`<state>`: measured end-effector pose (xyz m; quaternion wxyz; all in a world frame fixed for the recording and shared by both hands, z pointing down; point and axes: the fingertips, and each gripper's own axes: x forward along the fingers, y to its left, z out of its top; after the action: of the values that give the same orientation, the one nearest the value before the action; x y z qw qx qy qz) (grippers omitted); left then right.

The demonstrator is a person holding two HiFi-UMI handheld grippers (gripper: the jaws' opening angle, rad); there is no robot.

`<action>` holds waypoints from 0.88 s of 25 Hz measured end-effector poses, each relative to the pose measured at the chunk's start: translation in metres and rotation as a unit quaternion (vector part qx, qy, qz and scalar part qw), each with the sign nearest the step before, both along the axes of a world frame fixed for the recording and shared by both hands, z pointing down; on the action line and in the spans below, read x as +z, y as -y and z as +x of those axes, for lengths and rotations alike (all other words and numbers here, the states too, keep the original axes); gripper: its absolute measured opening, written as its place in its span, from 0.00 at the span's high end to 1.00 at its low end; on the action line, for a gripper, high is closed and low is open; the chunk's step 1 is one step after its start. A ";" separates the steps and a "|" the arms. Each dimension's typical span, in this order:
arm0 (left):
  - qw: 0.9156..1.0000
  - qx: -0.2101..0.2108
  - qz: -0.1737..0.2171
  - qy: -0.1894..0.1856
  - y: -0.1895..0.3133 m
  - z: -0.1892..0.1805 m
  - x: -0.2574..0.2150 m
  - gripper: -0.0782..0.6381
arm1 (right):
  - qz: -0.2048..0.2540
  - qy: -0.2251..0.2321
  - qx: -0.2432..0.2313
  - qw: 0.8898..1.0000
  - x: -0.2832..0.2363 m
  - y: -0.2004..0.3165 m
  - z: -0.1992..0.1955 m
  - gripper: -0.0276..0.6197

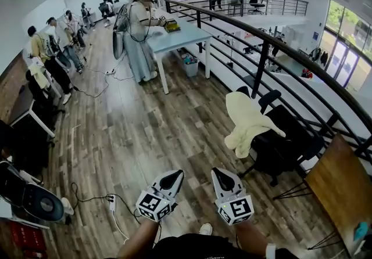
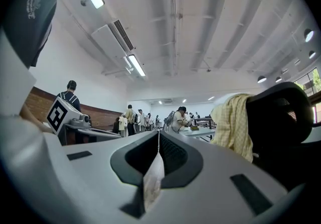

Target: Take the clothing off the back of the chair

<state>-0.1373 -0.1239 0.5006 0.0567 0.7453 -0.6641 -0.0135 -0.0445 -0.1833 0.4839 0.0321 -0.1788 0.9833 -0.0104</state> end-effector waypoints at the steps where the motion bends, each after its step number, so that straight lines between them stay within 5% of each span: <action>1: 1.000 0.001 -0.002 0.000 0.004 0.001 0.000 0.88 | -0.002 0.000 -0.003 1.000 0.000 0.003 -0.001 0.93; 8: 1.000 0.023 -0.014 -0.006 0.030 0.016 0.008 0.88 | -0.039 0.038 0.013 0.998 -0.010 0.024 0.013 0.93; 22: 0.996 0.094 -0.007 -0.009 0.090 0.001 0.010 0.88 | -0.043 0.030 0.076 0.996 -0.001 0.070 -0.006 0.93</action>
<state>-0.1366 -0.2135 0.5102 0.0688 0.8038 -0.5908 -0.0097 -0.0509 -0.2529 0.4833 0.0547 -0.2538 0.9641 -0.0556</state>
